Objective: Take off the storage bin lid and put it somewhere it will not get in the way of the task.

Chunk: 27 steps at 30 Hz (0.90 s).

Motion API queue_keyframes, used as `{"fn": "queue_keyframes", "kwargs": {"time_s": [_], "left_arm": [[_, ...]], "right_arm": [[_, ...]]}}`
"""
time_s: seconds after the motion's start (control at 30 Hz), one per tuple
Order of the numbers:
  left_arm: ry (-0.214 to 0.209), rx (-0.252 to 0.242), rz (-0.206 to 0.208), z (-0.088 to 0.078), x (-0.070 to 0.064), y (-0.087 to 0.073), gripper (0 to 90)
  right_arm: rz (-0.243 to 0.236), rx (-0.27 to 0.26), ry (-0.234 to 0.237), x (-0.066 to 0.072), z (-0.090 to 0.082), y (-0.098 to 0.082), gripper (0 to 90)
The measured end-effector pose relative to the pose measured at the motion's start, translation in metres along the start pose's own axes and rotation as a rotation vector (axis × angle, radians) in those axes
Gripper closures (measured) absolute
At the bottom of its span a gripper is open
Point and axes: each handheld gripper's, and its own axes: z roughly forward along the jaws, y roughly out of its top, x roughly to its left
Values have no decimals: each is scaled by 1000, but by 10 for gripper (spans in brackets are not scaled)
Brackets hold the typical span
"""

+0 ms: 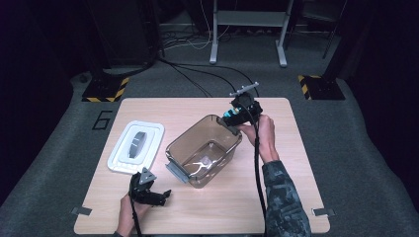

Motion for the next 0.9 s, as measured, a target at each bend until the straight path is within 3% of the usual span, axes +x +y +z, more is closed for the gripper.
{"fn": "queue_keyframes", "kwargs": {"time_s": [0.5,0.9], "left_arm": [[-1,10,13,-1,1,0,0],[0,7,7,0,0,0,0]], "right_arm": [[-34,18,44,11,15,13,244],[-54,69,70,18,28,18,244]]}}
